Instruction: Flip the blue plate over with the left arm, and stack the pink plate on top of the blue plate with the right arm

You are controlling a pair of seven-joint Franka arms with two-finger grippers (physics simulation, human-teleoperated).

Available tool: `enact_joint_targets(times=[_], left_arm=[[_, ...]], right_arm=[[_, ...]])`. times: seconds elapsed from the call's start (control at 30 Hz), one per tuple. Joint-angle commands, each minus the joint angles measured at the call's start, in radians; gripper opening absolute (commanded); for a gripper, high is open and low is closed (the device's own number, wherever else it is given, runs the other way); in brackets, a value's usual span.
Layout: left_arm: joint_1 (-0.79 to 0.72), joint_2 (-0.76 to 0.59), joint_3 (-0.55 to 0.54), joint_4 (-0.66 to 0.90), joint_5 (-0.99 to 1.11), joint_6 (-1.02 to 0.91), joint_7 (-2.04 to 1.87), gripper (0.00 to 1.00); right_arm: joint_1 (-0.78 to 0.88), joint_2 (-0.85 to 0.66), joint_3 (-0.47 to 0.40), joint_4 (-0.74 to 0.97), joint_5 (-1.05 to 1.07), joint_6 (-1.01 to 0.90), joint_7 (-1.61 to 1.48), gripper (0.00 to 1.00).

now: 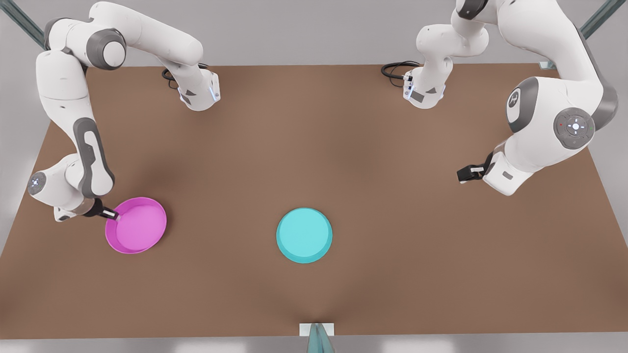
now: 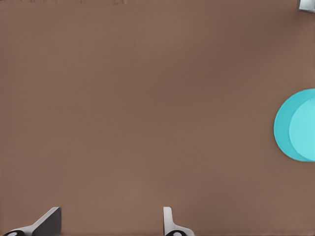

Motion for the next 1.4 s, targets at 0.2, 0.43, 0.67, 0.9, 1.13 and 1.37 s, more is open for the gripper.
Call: enact_joint_targets(times=[0.2, 0.43, 0.67, 0.9, 1.13, 1.37], left_arm=[[-0.001, -0.003, 0.0, 0.007, 0.0, -0.008, 0.12, 1.0], [0.001, -0.001, 0.0, 0.007, 0.0, -0.031, 0.124, 1.0], [0.001, -0.001, 0.0, 0.007, 0.0, -0.029, 0.121, 1.0], [0.001, -0.001, 0.0, 0.007, 0.001, -0.028, 0.121, 1.0], [0.001, 0.0, 0.0, 0.008, 0.002, -0.025, 0.121, 1.0], [0.001, 0.0, 0.0, 0.008, 0.003, -0.023, 0.121, 1.0]], right_arm=[[0.038, 0.002, 0.144, 0.109, 0.151, -0.13, 0.026, 0.21], [0.423, 0.02, 0.146, 0.229, 0.27, -0.105, 0.486, 0.21], [0.712, -0.003, 0.129, 0.224, 0.16, -0.076, 0.963, 0.21], [0.942, 0.033, 0.023, 0.224, 0.082, -0.03, 1.104, 0.21], [0.939, 0.05, 0.006, 0.227, 0.068, -0.01, 1.104, 0.48], [0.87, 0.008, 0.001, 0.24, 0.068, -0.01, 1.091, 1.0]])
